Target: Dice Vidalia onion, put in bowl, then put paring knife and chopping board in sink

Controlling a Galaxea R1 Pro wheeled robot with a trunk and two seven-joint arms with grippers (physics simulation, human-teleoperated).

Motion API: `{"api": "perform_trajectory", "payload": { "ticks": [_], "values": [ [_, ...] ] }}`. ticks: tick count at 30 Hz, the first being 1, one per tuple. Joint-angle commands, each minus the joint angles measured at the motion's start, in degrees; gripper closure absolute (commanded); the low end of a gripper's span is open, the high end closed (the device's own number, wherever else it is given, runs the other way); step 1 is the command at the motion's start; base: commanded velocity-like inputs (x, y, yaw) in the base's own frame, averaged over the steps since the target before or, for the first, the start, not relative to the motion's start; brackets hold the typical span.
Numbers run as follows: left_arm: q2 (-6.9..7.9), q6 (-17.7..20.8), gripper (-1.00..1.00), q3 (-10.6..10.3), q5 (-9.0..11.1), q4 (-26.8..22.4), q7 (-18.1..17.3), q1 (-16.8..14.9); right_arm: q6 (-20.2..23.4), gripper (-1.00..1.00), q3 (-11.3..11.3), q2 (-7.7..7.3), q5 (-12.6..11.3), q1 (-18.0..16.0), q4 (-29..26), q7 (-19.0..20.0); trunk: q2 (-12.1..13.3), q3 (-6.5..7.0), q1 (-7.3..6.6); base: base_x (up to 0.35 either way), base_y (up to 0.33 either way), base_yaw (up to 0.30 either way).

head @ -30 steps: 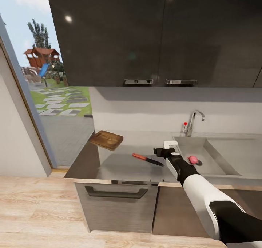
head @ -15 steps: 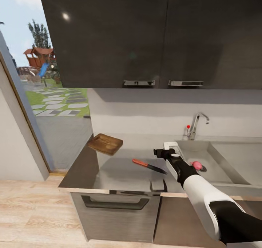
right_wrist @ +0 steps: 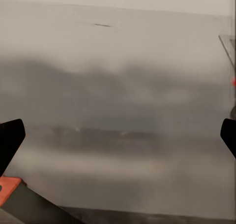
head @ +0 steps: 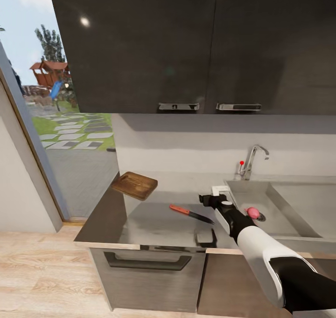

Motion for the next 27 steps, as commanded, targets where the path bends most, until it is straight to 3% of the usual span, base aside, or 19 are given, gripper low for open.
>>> {"api": "perform_trajectory", "payload": {
  "ticks": [1,13,27],
  "values": [
    [0.00,-0.1,-1.00,0.0,0.1,-0.1,0.0,0.0,0.4,-1.00,0.3,-0.08,0.0,0.0,0.0,-0.3,-0.1,-0.12,0.04,0.000,0.000,0.000],
    [0.00,-0.1,-1.00,0.0,0.1,-0.1,-0.1,0.0,-3.2,-1.00,0.4,-0.33,-0.1,0.0,2.7,-0.3,-0.1,-0.12,0.04,0.000,0.000,0.000],
    [0.00,-0.1,-1.00,0.0,0.1,-0.1,-0.1,0.0,-3.4,-1.00,0.5,-0.15,-0.3,0.0,2.9,-0.3,-0.1,-0.68,0.04,0.000,0.000,0.000]
  ]
}}
